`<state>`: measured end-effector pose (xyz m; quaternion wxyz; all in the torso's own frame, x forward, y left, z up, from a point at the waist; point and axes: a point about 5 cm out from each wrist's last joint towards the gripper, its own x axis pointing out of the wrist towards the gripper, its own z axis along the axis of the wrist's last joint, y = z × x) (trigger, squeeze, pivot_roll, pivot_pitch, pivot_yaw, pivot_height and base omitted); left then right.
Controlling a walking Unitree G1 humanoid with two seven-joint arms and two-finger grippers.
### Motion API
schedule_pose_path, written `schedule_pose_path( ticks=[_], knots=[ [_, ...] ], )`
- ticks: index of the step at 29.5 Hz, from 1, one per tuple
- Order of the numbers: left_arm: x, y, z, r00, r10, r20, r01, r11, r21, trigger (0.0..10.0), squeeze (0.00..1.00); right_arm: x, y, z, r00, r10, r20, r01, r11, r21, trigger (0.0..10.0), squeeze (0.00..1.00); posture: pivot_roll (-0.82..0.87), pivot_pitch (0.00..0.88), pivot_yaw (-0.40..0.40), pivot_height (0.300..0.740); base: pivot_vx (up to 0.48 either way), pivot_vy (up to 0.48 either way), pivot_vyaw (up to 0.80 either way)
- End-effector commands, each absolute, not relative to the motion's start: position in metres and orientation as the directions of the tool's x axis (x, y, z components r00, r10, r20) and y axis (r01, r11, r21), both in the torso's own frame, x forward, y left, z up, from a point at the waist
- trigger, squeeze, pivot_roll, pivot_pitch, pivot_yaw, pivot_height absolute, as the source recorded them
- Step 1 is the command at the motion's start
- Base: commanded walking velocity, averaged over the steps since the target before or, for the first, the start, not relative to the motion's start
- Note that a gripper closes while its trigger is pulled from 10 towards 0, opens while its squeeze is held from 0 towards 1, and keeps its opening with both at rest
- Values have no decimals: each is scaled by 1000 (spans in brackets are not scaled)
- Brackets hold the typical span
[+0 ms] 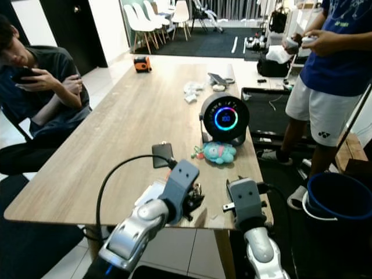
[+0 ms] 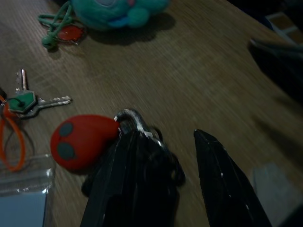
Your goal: Hang keys on a hook
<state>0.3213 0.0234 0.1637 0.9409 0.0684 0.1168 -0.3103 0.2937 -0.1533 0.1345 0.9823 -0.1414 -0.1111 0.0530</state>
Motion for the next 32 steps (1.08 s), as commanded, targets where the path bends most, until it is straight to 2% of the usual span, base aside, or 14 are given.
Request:
schedule_pose_path(
  ticks=[1,14,27,32],
  knots=[
    [325,22,159,781,-556,-284,584,812,17,10000,0,292,-151,129,972,142,188,-84,954,-286,10000,0,21,173,73,740,0,0,0],
    [336,26,152,797,-515,-314,550,835,26,10000,0,290,-152,127,973,135,187,-78,956,-284,10000,0,9,172,82,740,0,0,0],
    [333,64,159,792,-537,-290,559,829,-6,10000,0,292,-154,129,972,133,194,-74,955,-286,10000,0,16,158,72,740,0,0,0],
    [330,68,160,783,-554,-282,576,818,-7,10000,0,291,-153,129,970,152,191,-93,954,-287,10000,0,17,158,70,740,0,0,0]
  ],
)
